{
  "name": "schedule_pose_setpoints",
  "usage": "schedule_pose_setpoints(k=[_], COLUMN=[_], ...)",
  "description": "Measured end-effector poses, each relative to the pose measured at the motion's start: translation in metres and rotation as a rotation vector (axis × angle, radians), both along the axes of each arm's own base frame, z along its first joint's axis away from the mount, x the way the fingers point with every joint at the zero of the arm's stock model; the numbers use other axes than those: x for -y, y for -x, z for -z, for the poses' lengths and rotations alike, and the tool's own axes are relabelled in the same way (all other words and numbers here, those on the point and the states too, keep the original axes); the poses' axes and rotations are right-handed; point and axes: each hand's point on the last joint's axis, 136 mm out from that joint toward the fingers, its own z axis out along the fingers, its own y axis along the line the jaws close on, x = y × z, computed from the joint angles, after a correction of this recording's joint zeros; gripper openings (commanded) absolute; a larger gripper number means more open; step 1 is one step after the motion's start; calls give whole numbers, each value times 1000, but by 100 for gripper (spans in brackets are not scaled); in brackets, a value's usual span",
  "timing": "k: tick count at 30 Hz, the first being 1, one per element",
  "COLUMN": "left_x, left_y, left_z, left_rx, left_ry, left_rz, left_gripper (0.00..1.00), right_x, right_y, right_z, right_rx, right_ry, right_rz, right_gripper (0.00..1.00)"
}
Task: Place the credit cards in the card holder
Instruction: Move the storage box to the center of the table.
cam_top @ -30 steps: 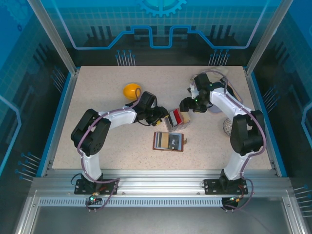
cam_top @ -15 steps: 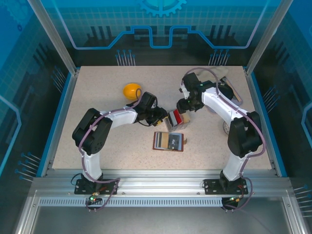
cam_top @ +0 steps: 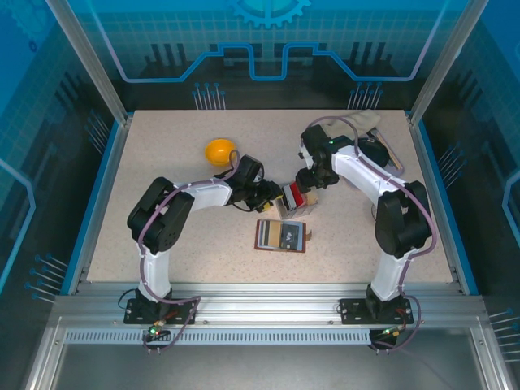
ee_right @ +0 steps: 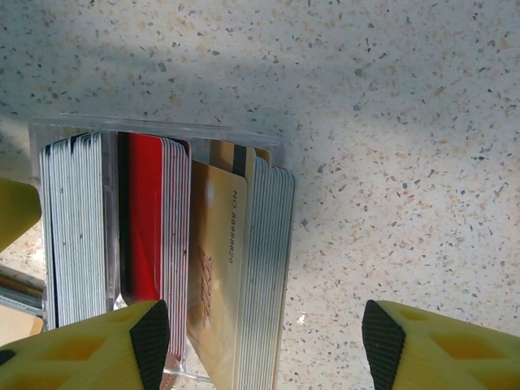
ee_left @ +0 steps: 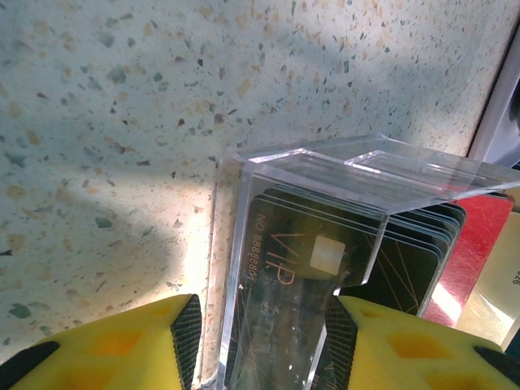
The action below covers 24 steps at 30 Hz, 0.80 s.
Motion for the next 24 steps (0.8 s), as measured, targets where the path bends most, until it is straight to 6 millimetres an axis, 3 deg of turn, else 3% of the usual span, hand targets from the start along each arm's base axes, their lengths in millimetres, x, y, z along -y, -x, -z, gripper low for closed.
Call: schedule_pose_setpoints(k=[5,9,15,18,24], left_x=[-2,-10,-34,-43,-53], left_y=[3,10,32,46,74], left_z=[0,-9,-34,-32,-4], left_rx=[-2,16,77,69,-20], left_ry=[-3,-18,-67,-87,-115], left_rz=[0,-4,-3,10,34], left_gripper=[49,51,60,62,63], right_x=[2,4,3,-3,-13], right_y=[4,11,57,85,131], right_z=[-2,-17,-43,-33,18], right_rx=[-6,21,38,-19,-202], right_ry=[11,-15,-176,-239,-268], right_rz=[10,42,132,171,234], right_gripper=[67,67,71,72,67])
